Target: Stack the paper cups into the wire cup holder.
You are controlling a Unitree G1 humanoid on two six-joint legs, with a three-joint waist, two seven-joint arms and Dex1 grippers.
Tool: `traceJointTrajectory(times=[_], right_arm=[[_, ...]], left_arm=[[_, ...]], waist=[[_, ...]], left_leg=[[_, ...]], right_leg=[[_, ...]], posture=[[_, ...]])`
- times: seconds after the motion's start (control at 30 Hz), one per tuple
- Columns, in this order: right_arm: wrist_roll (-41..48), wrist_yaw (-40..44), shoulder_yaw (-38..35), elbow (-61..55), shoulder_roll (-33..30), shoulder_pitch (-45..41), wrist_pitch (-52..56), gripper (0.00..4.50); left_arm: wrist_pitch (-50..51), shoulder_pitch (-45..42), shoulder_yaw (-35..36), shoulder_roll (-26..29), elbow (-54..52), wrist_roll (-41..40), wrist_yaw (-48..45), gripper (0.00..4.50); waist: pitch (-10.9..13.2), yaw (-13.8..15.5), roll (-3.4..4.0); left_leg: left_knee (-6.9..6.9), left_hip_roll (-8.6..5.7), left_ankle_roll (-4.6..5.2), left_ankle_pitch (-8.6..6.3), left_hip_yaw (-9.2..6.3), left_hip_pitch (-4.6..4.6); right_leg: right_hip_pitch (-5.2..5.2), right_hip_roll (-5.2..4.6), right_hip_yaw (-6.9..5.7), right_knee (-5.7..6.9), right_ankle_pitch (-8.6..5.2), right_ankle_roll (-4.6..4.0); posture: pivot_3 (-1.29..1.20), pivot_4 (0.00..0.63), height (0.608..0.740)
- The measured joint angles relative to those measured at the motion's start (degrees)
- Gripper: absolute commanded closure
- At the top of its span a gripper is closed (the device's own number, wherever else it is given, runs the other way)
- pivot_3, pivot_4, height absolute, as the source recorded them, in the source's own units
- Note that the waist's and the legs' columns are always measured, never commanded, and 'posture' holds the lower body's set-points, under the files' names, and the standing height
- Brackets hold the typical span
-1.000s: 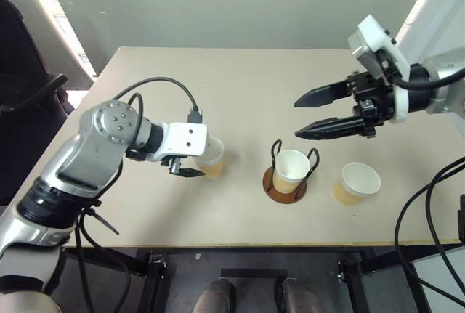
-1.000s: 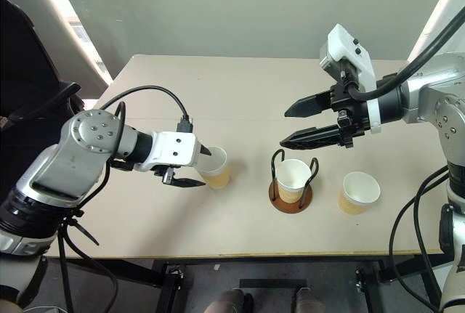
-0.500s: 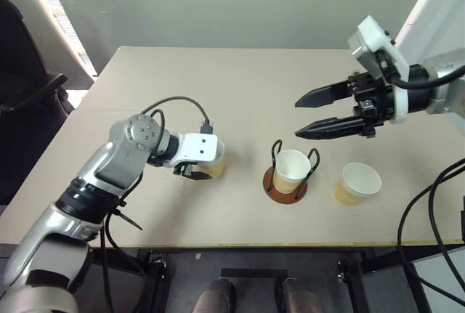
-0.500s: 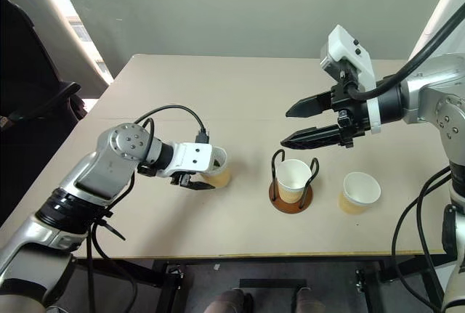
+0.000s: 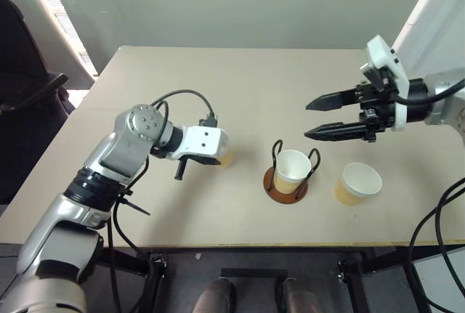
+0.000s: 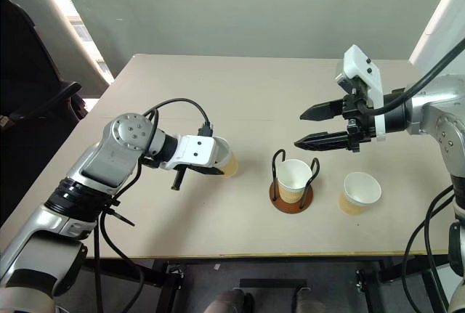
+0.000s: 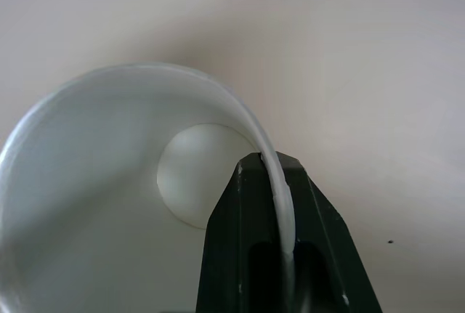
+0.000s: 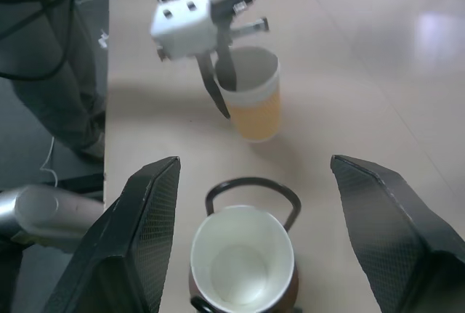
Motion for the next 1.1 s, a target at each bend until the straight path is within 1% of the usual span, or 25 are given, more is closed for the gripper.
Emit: traceJointTrajectory(times=[0.13, 0.23, 0.33, 0.5, 0.57, 0.67, 0.77, 0.9, 0.97, 1.1], right_arm=[[0.39, -0.42, -2.84, 0.29, 0.06, 1.26, -1.69, 1.07], [1.81, -0.11, -5.93, 0.18, -0.61, 3.92, -2.52, 1.07], [2.33, 0.80, -8.25, -0.62, -2.93, 7.37, -3.73, 1.07], [3.06, 3.19, -11.72, -1.54, -7.50, 13.10, -5.59, 1.07], [3.01, 3.95, -12.26, -1.84, -9.21, 15.19, -6.33, 1.07], [3.41, 5.26, -12.81, -2.26, -11.43, 17.82, -6.37, 1.07], [4.45, 6.49, -13.97, -3.12, -13.81, 18.50, -6.09, 1.07], [6.80, 8.20, -17.88, -4.23, -17.86, 20.26, -4.62, 1.07], [7.84, 8.77, -20.43, -5.15, -19.51, 22.06, -3.79, 1.07], [9.04, 8.82, -24.21, -7.26, -20.45, 25.62, -2.95, 1.07]], left_arm=[[2.16, -2.53, 0.99, 0.27, -2.18, -2.82, -3.21, 4.46], [4.58, -5.03, 1.78, 0.70, -3.24, -5.82, -6.62, 4.46], [6.79, -8.31, 2.47, 0.88, -3.72, -8.51, -9.19, 4.46], [8.65, -16.67, 1.82, 0.68, -2.87, -13.72, -9.74, 4.46], [8.80, -19.03, 0.73, 0.68, -1.66, -15.31, -9.79, 4.46], [8.89, -23.09, -2.18, -0.32, 1.14, -18.27, -9.83, 4.46], [8.43, -26.51, -4.47, -2.66, 3.45, -20.42, -9.85, 4.46], [6.93, -28.57, -7.62, -5.51, 6.63, -22.34, -9.86, 4.46], [6.43, -29.39, -9.96, -7.21, 7.97, -23.43, -9.87, 4.46], [3.93, -30.82, -13.59, -9.46, 11.59, -23.80, -9.88, 4.46]], waist=[[0.00, 0.01, 0.00], [0.00, 0.08, 0.00], [0.00, 0.21, 0.00], [0.00, 0.29, 0.00], [0.00, 0.26, -0.01], [0.00, 0.24, 0.00], [0.00, 0.32, 0.00], [0.00, 0.45, 0.00], [0.01, 0.55, -0.01], [0.01, 0.56, -0.01]], left_leg=[[0.00, 0.00, 0.02, -0.01, 0.00, 0.00], [0.02, 0.00, 0.06, -0.04, 0.00, -0.02], [0.02, 0.00, 0.07, -0.04, 0.01, -0.06], [0.03, 0.00, 0.14, -0.09, 0.07, -0.08], [0.02, 0.00, 0.15, -0.09, 0.07, -0.04], [0.04, 0.01, 0.46, -0.27, 0.07, -0.07], [0.06, -0.02, 0.62, -0.34, 0.09, -0.09], [0.09, -0.03, 0.55, -0.31, 0.11, -0.11], [0.12, -0.04, 0.25, -0.15, 0.13, -0.13], [0.15, -0.05, 0.28, -0.22, 0.21, -0.14]], right_leg=[[0.01, 0.00, 0.00, -0.03, 0.04, 0.07], [0.03, 0.00, 0.00, -0.05, 0.04, 0.06], [0.03, -0.01, -0.01, -0.07, 0.03, 0.06], [0.06, -0.05, 0.02, -0.12, 0.03, 0.06], [0.08, -0.05, 0.02, -0.12, 0.03, 0.07], [0.08, -0.05, 0.03, -0.13, 0.05, 0.11], [0.10, -0.07, 0.04, -0.17, 0.08, 0.18], [0.14, -0.09, 0.06, -0.20, 0.02, 0.31], [0.15, -0.09, 0.07, -0.22, -0.02, 0.39], [0.16, -0.12, 0.10, -0.23, -0.07, 0.66]], posture=[[0.00, 0.150, 0.740], [0.00, 0.150, 0.740], [0.00, 0.150, 0.740], [0.00, 0.150, 0.740], [0.00, 0.150, 0.740], [0.00, 0.150, 0.740], [0.00, 0.150, 0.740], [0.00, 0.150, 0.740], [0.00, 0.150, 0.740], [0.00, 0.150, 0.740]])
